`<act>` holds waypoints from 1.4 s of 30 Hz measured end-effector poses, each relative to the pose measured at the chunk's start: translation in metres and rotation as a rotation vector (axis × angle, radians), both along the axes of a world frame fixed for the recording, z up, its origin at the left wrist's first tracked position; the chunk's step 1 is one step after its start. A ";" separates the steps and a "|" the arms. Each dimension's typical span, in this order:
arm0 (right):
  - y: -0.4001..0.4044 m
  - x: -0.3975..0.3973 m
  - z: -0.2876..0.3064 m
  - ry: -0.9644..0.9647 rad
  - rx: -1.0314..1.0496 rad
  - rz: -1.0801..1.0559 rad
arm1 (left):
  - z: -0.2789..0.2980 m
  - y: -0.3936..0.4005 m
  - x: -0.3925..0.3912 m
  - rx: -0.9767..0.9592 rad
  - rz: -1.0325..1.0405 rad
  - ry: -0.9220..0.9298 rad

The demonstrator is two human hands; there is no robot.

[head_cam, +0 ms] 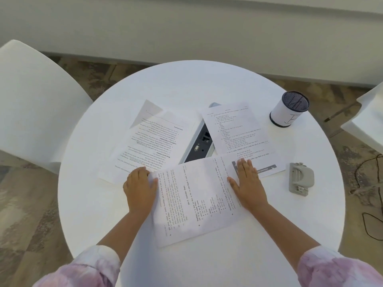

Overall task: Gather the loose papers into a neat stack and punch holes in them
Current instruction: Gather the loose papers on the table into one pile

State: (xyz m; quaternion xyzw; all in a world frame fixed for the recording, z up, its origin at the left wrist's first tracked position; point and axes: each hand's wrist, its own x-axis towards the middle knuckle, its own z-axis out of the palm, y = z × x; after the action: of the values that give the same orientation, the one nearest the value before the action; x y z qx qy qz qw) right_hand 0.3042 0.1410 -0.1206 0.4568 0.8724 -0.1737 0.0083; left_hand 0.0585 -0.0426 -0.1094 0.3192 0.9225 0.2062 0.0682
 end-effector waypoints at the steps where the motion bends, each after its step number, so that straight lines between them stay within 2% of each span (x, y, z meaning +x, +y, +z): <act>1: -0.002 -0.002 0.005 0.044 -0.022 -0.028 | 0.004 0.001 -0.001 0.052 0.027 -0.022; 5: -0.015 -0.008 0.032 0.301 -0.139 -0.195 | 0.017 0.006 -0.012 0.317 0.194 -0.347; 10: -0.040 -0.007 0.053 0.507 -0.217 -0.229 | 0.029 0.004 -0.023 0.506 0.356 -0.470; 13: -0.057 -0.010 0.060 0.544 -0.267 -0.234 | 0.032 0.001 -0.026 0.607 0.474 -0.544; 15: -0.068 -0.016 0.060 0.527 -0.371 -0.273 | 0.031 -0.001 -0.027 0.653 0.567 -0.606; 17: -0.078 -0.027 0.057 0.471 -0.558 -0.326 | 0.028 0.000 -0.024 0.657 0.670 -0.646; 18: -0.083 -0.035 0.056 0.482 -0.715 -0.380 | 0.027 0.001 -0.021 0.645 0.715 -0.651; 21: -0.096 -0.058 0.062 0.640 -1.253 -0.578 | 0.025 0.003 -0.004 0.594 0.795 -0.650; 23: -0.100 -0.070 0.064 0.804 -1.397 -0.648 | 0.021 0.000 0.005 0.552 0.816 -0.637; 25: -0.098 -0.078 0.064 0.920 -1.318 -0.704 | 0.015 -0.005 0.008 0.512 0.804 -0.662; 28: -0.085 -0.083 0.064 0.865 -1.037 -0.712 | 0.015 -0.011 0.007 0.468 0.722 -0.688; 34: -0.060 -0.078 0.066 0.653 -0.666 -0.505 | 0.030 -0.014 -0.035 0.371 0.543 -0.270; 36: -0.054 -0.075 0.063 0.607 -0.643 -0.512 | 0.031 -0.009 -0.055 0.263 0.463 -0.210; 40: -0.048 -0.067 0.054 0.569 -0.716 -0.638 | 0.026 0.001 -0.097 -0.108 0.362 -0.155; 42: -0.046 -0.063 0.052 0.578 -0.721 -0.673 | 0.026 0.006 -0.111 -0.166 0.355 -0.170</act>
State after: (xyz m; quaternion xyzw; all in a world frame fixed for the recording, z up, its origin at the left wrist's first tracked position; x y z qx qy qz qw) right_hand 0.2410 0.0946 -0.0687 0.6119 0.5313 -0.5710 -0.1311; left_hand -0.0521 -0.0363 -0.0838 0.1263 0.9690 0.1645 0.1345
